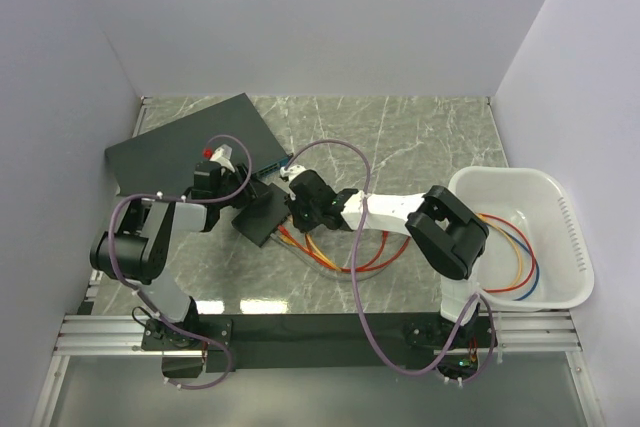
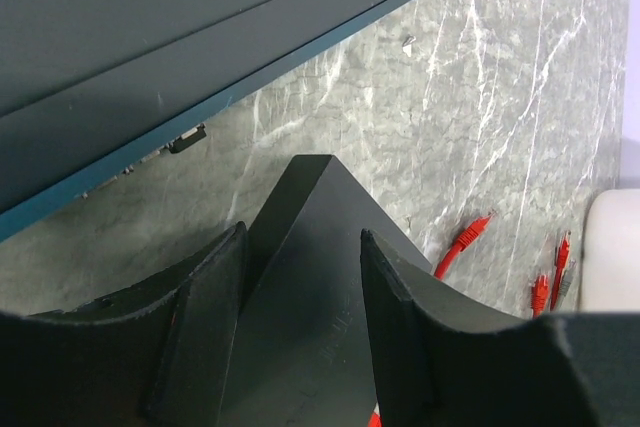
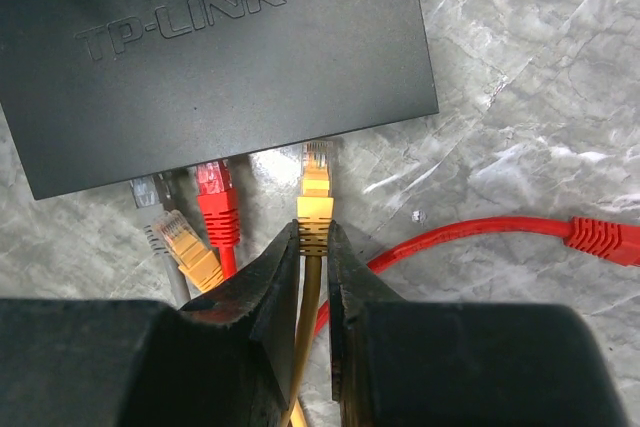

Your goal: Insert the plug into the switch port

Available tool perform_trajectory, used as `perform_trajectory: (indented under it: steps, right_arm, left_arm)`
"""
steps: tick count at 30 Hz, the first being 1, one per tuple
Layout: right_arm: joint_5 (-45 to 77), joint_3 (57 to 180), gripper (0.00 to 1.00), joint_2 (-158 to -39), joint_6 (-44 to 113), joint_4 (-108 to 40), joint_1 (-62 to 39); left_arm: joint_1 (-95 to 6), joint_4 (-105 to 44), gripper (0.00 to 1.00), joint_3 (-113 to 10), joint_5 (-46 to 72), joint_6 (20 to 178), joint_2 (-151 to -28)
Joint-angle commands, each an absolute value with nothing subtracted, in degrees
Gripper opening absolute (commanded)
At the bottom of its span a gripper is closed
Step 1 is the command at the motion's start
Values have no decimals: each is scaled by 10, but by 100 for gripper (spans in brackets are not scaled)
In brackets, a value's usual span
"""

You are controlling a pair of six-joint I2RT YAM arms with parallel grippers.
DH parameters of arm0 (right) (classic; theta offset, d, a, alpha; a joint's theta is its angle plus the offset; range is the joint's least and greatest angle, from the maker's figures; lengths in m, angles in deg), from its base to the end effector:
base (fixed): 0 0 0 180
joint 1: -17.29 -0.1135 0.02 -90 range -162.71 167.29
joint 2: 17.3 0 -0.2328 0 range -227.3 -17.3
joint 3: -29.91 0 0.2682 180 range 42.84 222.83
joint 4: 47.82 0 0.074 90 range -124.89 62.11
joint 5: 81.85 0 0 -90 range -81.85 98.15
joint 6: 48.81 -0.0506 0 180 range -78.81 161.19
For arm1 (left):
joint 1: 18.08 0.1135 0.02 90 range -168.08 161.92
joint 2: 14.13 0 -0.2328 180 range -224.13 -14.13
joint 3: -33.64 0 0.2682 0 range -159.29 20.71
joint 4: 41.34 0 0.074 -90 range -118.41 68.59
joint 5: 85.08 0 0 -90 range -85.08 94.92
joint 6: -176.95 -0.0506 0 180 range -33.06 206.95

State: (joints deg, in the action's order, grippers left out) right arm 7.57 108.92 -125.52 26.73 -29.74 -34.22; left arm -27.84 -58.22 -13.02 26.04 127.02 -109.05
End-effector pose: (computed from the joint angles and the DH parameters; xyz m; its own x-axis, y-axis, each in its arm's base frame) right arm 0.2564 0.3217 0.1122 -0.6372 -0.4002 -0.6587 -0.6396 0.7514 0.1622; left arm 0.3142 -0.0726 0.0822 -0.6897 -0.4907 -0.5325 0.0227 0.7204 -0.6931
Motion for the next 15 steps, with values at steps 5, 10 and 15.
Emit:
perform_trajectory:
  steps: [5, 10, 15]
  right_arm:
    - [60, 1117, 0, -1258, 269, -322, -347]
    - [60, 1127, 0, -1256, 269, -321, -355]
    - [60, 1128, 0, -1252, 269, -329, -368]
  left_arm:
    - [-278, -616, 54, -143, 284, 1272, -1109]
    - [-279, -621, 53, -143, 287, 1275, -1117]
    - [-278, -623, 53, -142, 288, 1274, -1120]
